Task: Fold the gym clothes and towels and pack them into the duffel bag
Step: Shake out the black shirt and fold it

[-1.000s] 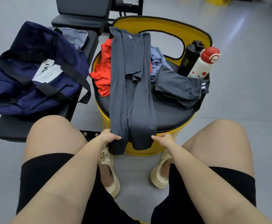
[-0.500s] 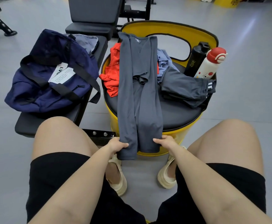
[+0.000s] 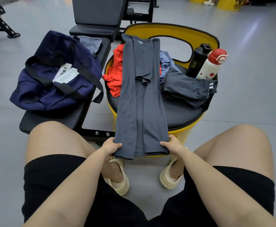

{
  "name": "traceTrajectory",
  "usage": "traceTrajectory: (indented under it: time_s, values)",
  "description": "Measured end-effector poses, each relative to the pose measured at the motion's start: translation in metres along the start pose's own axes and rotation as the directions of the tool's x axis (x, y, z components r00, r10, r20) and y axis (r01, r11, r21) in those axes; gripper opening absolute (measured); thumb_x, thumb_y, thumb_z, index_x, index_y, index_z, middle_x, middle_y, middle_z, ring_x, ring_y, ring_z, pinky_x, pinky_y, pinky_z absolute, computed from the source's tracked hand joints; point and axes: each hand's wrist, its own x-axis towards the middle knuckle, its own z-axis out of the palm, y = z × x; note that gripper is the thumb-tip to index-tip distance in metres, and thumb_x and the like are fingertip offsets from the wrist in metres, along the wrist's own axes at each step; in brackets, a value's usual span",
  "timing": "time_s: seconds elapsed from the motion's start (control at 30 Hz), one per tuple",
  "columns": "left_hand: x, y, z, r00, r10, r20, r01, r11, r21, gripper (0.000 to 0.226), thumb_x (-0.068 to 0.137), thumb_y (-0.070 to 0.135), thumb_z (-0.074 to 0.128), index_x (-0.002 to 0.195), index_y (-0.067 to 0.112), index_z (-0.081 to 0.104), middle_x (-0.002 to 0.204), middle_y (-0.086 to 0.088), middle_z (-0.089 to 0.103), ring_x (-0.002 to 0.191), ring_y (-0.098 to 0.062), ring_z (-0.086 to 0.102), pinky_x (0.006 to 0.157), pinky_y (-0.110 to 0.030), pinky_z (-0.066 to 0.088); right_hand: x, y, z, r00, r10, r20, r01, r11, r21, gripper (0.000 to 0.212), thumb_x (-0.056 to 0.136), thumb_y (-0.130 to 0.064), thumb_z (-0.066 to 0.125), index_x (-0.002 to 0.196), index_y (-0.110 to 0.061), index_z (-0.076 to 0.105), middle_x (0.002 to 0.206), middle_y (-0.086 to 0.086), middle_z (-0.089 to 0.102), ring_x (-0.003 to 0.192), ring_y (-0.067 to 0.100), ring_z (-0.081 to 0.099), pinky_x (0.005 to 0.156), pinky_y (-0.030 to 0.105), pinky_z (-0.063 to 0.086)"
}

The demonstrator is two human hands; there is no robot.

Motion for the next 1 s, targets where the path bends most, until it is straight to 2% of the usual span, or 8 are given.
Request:
traceTrajectory:
  time_s: [0.13, 0.23, 0.33, 0.4, 0.43, 0.63, 0.83, 1.0]
  values:
    - [-0.008, 0.000, -0.006, 0.994, 0.084, -0.065, -0.084, 0.996, -0.005, 0.044, 0.088, 0.015, 0.066, 0.120, 0.014, 0.037, 0.111, -0.012, 0.053, 0.103, -0.031, 0.057, 0.084, -0.041, 0.050, -0.010, -0.001, -0.009, 0.990, -0.116, -0.079, 0.110, 0.990, -0.084, 0.041, 0.087, -0.018, 0.069, 0.109, -0.017, 0.036, 0.113, 0.014, 0.059, 0.101, 0.031, 0.058, 0.082, 0.039, 0.048]
    - [-0.015, 0.002, -0.008, 0.981, 0.192, 0.011, -0.190, 0.977, -0.099, 0.032, 0.088, 0.006, 0.064, 0.107, 0.025, 0.047, 0.110, -0.016, 0.058, 0.095, -0.030, 0.062, 0.073, -0.038, 0.055, -0.019, -0.002, -0.012, 0.958, -0.271, -0.090, 0.258, 0.957, -0.135, 0.032, 0.087, -0.015, 0.068, 0.100, -0.029, 0.041, 0.109, 0.012, 0.059, 0.097, 0.031, 0.057, 0.076, 0.038, 0.047]
    - [-0.027, 0.006, -0.005, 0.969, 0.230, 0.092, -0.221, 0.970, -0.101, 0.011, 0.090, 0.004, 0.061, 0.091, 0.015, 0.062, 0.098, -0.010, 0.061, 0.088, -0.022, 0.061, 0.061, -0.022, 0.053, -0.026, -0.002, -0.016, 0.928, -0.370, -0.050, 0.354, 0.914, -0.201, 0.026, 0.087, -0.014, 0.067, 0.078, -0.034, 0.053, 0.096, -0.002, 0.063, 0.097, 0.025, 0.058, 0.080, 0.034, 0.046]
    - [-0.038, 0.010, -0.004, 0.962, 0.218, 0.163, -0.202, 0.974, -0.106, 0.012, 0.087, 0.006, 0.065, 0.100, 0.007, 0.064, 0.091, -0.005, 0.061, 0.082, -0.017, 0.060, 0.057, -0.015, 0.052, -0.032, -0.004, -0.019, 0.933, -0.360, -0.007, 0.350, 0.911, -0.216, 0.016, 0.085, -0.016, 0.070, 0.077, -0.027, 0.062, 0.092, -0.003, 0.064, 0.096, 0.020, 0.059, 0.076, 0.027, 0.043]
    - [-0.040, 0.010, -0.003, 0.955, 0.207, 0.211, -0.185, 0.976, -0.120, 0.022, 0.085, 0.005, 0.068, 0.106, 0.005, 0.062, 0.094, -0.006, 0.060, 0.081, -0.015, 0.060, 0.057, -0.013, 0.052, -0.036, -0.006, -0.019, 0.937, -0.348, 0.028, 0.346, 0.913, -0.216, 0.010, 0.083, -0.017, 0.074, 0.083, -0.022, 0.064, 0.094, -0.001, 0.063, 0.095, 0.017, 0.057, 0.075, 0.024, 0.040]
    - [-0.045, 0.009, -0.006, 0.930, 0.258, 0.260, -0.312, 0.929, 0.196, 0.061, 0.071, -0.023, 0.063, 0.125, 0.006, 0.055, 0.115, -0.008, 0.048, 0.106, -0.022, 0.051, 0.082, -0.023, 0.045, -0.049, -0.005, -0.020, 0.922, -0.304, 0.241, 0.387, 0.748, -0.539, 0.066, 0.076, -0.012, 0.078, 0.132, -0.011, 0.043, 0.125, 0.004, 0.038, 0.119, 0.020, 0.042, 0.092, 0.020, 0.033]
    - [-0.048, 0.009, -0.012, 0.880, 0.476, 0.003, -0.459, 0.848, 0.266, 0.039, 0.079, -0.015, 0.057, 0.100, 0.015, 0.069, 0.115, -0.007, 0.063, 0.112, -0.020, 0.056, 0.085, -0.014, 0.039, -0.054, -0.005, -0.029, 0.844, -0.500, 0.195, 0.505, 0.616, -0.604, 0.040, 0.081, 0.009, 0.056, 0.116, -0.011, 0.052, 0.117, 0.004, 0.046, 0.112, 0.024, 0.048, 0.085, 0.023, 0.036]
    - [-0.051, 0.014, -0.019, 0.775, 0.621, -0.120, -0.553, 0.757, 0.349, 0.025, 0.080, -0.004, 0.067, 0.093, 0.016, 0.074, 0.110, -0.003, 0.051, 0.115, -0.025, 0.049, 0.099, -0.028, 0.038, -0.058, -0.012, -0.036, 0.758, -0.648, 0.072, 0.533, 0.552, -0.640, 0.028, 0.080, 0.007, 0.059, 0.102, -0.009, 0.066, 0.094, -0.002, 0.044, 0.099, 0.026, 0.051, 0.077, 0.027, 0.037]
